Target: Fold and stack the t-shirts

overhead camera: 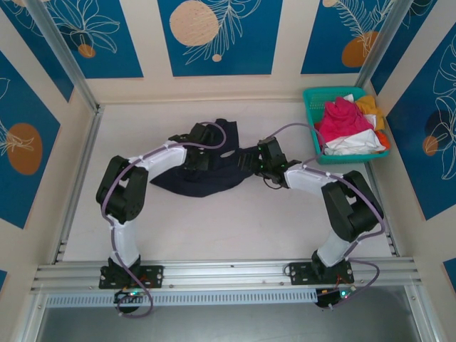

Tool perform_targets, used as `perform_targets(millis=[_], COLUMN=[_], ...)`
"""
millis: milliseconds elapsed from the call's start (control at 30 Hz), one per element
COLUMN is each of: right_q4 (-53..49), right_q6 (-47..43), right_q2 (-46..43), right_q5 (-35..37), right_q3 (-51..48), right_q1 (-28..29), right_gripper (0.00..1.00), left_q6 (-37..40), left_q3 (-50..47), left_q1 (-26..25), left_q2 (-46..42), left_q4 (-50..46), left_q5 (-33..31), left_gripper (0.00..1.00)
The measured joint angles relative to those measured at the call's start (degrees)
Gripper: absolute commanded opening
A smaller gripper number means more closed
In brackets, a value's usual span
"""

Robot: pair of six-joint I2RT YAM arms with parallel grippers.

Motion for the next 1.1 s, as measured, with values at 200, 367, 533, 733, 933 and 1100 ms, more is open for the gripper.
perform_targets(millis=[200,367,533,733,933,1100], right_q4=[-0.6,-2.0,-3.9,-3.2,-2.6,-2.6], right_q6=[0.8,0.6,-2.5,-7.3,-10.7,-11.7], right_q2=[3.1,-2.3,-11.5,-18.9,-25.2,-30.0], right_q5=[-2.6,-3.1,-2.1,-1.4,-1.0,-0.9], right_q3=[1.7,2.2,8.8,20.5,25.4,26.1], right_q1=[-1.5,-2.3,-3.9,-5.9,-6.3,-6.3], right_gripper=[0.04,0.0,0.0,0.0,0.0,0.0], left_q6=[-0.4,-2.0,-2.6,-1.4,1.2,3.4], left_q3=[-3.8,-6.4,-2.6,6.3,12.2,12.7], left_q1=[0.0,0.2,1.4,5.2,7.0,7.2], left_q2=[-1.7,-9.7,-18.5,-25.7,-32.4,-38.0], left_q4=[1.3,2.4,3.9,7.4,9.3,10.3], left_q5=[-0.6,-3.9,-8.9,-14.2,-18.2,-20.3], left_gripper=[0.0,0.0,0.0,0.0,0.0,0.0])
